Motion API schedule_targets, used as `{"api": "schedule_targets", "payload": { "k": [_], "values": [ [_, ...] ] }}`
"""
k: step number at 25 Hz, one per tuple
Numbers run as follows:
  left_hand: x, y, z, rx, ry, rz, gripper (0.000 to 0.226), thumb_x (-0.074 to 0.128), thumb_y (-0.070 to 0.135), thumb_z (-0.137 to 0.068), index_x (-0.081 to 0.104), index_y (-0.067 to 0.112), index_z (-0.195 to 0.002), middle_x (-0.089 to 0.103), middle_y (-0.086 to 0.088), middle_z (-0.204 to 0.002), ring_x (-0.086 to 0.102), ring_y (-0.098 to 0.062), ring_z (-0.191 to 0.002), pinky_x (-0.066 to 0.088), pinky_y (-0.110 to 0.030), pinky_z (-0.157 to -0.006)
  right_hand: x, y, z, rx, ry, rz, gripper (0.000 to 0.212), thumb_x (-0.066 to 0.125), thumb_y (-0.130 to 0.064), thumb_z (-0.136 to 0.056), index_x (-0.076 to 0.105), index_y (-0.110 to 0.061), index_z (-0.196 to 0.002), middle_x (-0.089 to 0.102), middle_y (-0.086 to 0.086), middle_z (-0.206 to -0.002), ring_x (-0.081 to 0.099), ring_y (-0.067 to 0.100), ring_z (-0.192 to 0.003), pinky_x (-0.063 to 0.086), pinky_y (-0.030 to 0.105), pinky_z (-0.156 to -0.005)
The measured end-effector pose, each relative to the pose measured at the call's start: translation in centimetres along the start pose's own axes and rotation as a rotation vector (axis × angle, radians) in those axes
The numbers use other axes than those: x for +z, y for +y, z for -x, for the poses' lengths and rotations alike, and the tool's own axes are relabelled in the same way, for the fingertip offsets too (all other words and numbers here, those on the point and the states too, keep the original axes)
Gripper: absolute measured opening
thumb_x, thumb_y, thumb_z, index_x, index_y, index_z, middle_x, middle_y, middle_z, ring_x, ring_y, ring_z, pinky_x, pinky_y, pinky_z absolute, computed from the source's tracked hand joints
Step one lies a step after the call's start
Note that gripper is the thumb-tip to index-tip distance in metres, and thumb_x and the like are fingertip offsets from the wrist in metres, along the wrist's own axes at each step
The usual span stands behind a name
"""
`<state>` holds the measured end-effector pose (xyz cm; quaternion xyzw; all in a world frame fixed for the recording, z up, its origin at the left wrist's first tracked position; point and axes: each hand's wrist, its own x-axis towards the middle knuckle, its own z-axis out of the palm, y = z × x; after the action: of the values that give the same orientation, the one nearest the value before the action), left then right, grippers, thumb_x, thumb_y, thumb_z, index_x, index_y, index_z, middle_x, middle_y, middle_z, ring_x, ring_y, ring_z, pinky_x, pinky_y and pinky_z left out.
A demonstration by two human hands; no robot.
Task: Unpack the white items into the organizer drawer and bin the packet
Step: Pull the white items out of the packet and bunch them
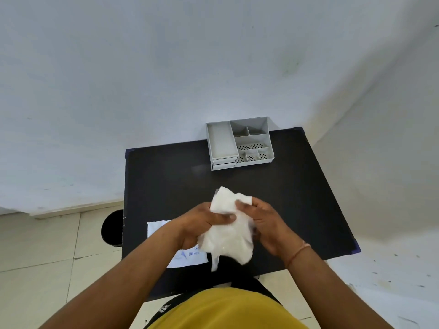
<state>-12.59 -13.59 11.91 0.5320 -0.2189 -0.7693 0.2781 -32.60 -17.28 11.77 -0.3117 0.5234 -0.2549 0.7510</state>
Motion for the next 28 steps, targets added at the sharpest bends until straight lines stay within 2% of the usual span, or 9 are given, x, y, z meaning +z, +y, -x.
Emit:
{"api": "schedule_targets", "payload": {
  "k": [4,7,9,11,14,18,22,25,28],
  "values": [
    [-1.3,-0.9,0.2,-0.033,-0.264,0.372,0.066,0.055,0.054,-0.105,0.058,0.009,-0.153,0.064,-0.023,-0.151,0.056,-0.044,-0.142,0.037,-0.062,-0.124,-0.1,-0.7,-0.4,-0.003,0.053,-0.050,0.016,0.079,-0.011,-0.093,0.079,-0.008,-0.108,0.083,0.018,-0.105,0.081,0.027,-0.081,0.065,0.037,-0.064],
    [-2.7,-1.8,0.2,-0.009,-0.398,0.412,0.063,0.052,0.045,-0.107,0.049,0.013,-0.160,0.054,-0.025,-0.160,0.046,-0.052,-0.147,0.022,-0.074,-0.126,-0.4,-1.6,-0.6,-0.008,0.045,-0.054,0.019,0.077,-0.012,-0.094,0.078,-0.012,-0.113,0.085,0.009,-0.099,0.082,0.022,-0.080,0.065,0.033,-0.062],
    [-2.8,-2.2,-0.1,0.060,-0.352,0.294,0.059,0.069,0.024,-0.100,0.054,0.016,-0.157,0.058,-0.026,-0.157,0.054,-0.053,-0.141,0.028,-0.077,-0.122,0.1,-2.1,-0.9,-0.002,0.031,-0.037,0.019,0.078,-0.013,-0.094,0.079,-0.013,-0.113,0.084,0.009,-0.101,0.082,0.023,-0.081,0.065,0.035,-0.063],
    [-2.4,-2.1,-0.3,0.111,-0.217,0.179,0.055,0.076,0.013,-0.092,0.064,0.017,-0.146,0.068,-0.024,-0.145,0.068,-0.048,-0.126,0.050,-0.074,-0.106,0.5,-2.5,-1.1,-0.023,0.020,-0.012,0.019,0.077,-0.021,-0.096,0.079,-0.015,-0.114,0.083,0.012,-0.109,0.082,0.025,-0.090,0.067,0.042,-0.071],
    [-2.1,-1.5,-0.6,0.136,-0.094,0.317,0.034,0.072,0.011,-0.088,0.081,0.016,-0.121,0.078,-0.020,-0.127,0.076,-0.042,-0.111,0.068,-0.053,-0.076,-0.6,-2.8,-1.2,-0.004,-0.003,-0.179,0.042,0.063,-0.044,-0.101,0.076,-0.014,-0.128,0.077,0.013,-0.126,0.075,0.031,-0.107,0.061,0.055,-0.094],
    [-2.0,-1.2,-1.1,0.162,-0.029,0.590,0.035,0.059,0.003,-0.094,0.089,0.019,-0.103,0.084,-0.015,-0.115,0.083,-0.034,-0.100,0.068,-0.040,-0.065,-3.6,-0.9,0.4,0.073,-0.140,-0.282,0.052,0.067,-0.023,-0.091,0.065,-0.017,-0.143,0.069,0.016,-0.141,0.071,0.033,-0.119,0.063,0.048,-0.083],
    [-0.8,-1.2,-1.4,0.206,0.007,0.417,0.029,0.062,0.004,-0.099,0.080,0.009,-0.121,0.078,-0.024,-0.118,0.080,-0.035,-0.088,0.066,-0.041,-0.063,-2.2,-0.5,0.8,0.110,-0.290,-0.175,0.049,0.082,-0.024,-0.091,0.068,-0.028,-0.137,0.070,0.016,-0.139,0.067,0.043,-0.128,0.065,0.053,-0.084],
    [0.1,-1.4,-1.3,0.144,0.068,0.279,0.041,0.072,0.011,-0.099,0.065,0.009,-0.140,0.076,-0.025,-0.126,0.081,-0.040,-0.096,0.068,-0.048,-0.065,-0.6,-1.9,-0.6,0.114,-0.077,-0.032,0.033,0.076,-0.018,-0.095,0.070,-0.019,-0.127,0.076,0.018,-0.127,0.076,0.040,-0.111,0.068,0.052,-0.077],
    [-0.3,-0.4,-0.3,0.110,0.037,0.265,0.059,0.080,0.042,-0.092,0.063,0.017,-0.143,0.078,-0.018,-0.131,0.078,-0.043,-0.114,0.069,-0.053,-0.075,-0.6,-2.2,-1.5,0.111,-0.002,-0.007,0.020,0.067,-0.010,-0.100,0.075,-0.020,-0.115,0.081,0.014,-0.118,0.080,0.034,-0.102,0.068,0.052,-0.071]
  ]
}}
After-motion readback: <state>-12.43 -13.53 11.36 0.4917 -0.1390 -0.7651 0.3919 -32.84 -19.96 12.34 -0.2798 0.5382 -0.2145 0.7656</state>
